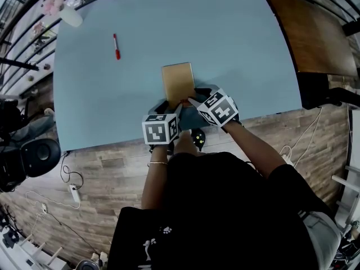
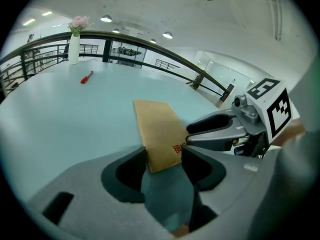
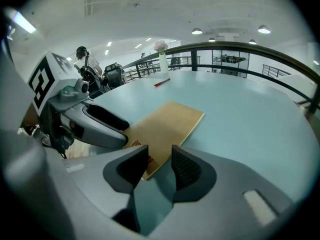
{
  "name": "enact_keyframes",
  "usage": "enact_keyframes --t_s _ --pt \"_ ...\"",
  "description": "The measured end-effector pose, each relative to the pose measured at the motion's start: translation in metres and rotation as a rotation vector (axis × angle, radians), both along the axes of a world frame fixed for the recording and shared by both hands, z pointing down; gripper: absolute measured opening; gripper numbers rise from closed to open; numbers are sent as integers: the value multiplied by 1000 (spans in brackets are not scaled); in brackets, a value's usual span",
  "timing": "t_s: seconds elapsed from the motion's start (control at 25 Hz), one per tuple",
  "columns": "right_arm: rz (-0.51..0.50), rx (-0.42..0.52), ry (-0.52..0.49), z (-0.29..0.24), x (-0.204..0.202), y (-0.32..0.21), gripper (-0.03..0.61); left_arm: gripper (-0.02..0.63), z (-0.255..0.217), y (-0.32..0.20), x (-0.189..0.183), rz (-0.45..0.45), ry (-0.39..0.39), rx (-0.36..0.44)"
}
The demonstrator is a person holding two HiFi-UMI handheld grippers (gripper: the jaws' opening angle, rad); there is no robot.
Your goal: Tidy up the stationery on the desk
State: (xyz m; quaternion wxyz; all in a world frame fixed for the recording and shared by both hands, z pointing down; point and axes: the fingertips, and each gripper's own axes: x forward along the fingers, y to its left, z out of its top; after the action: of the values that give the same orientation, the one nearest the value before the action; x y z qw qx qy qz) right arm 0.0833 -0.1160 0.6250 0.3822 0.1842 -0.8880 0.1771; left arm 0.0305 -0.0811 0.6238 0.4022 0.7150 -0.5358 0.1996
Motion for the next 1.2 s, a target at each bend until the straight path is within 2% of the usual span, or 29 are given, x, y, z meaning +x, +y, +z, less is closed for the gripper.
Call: enact_keyframes --t_s 0.6,0.72,0.84,0.92,1.04,1.16,1.2 --pt "-7 10 -2 -1 -2 18 152 235 -2 18 1 5 -5 9" --pt "23 26 -33 -7 -1 12 156 233 -6 16 -1 4 13 34" --pt "96 49 -136 -25 2 -1 140 232 -22 11 -7 -18 54 127" --pt "139 67 -223 -41 4 -5 81 209 -40 11 -14 -47 89 208" --pt "181 96 -338 -66 12 -2 8 118 -69 20 -27 -110 95 323" --pt "211 120 -418 -84 20 1 8 0 -93 31 -38 -162 67 414" --pt "222 126 -441 -90 21 1 8 -2 -100 34 -41 -173 66 441"
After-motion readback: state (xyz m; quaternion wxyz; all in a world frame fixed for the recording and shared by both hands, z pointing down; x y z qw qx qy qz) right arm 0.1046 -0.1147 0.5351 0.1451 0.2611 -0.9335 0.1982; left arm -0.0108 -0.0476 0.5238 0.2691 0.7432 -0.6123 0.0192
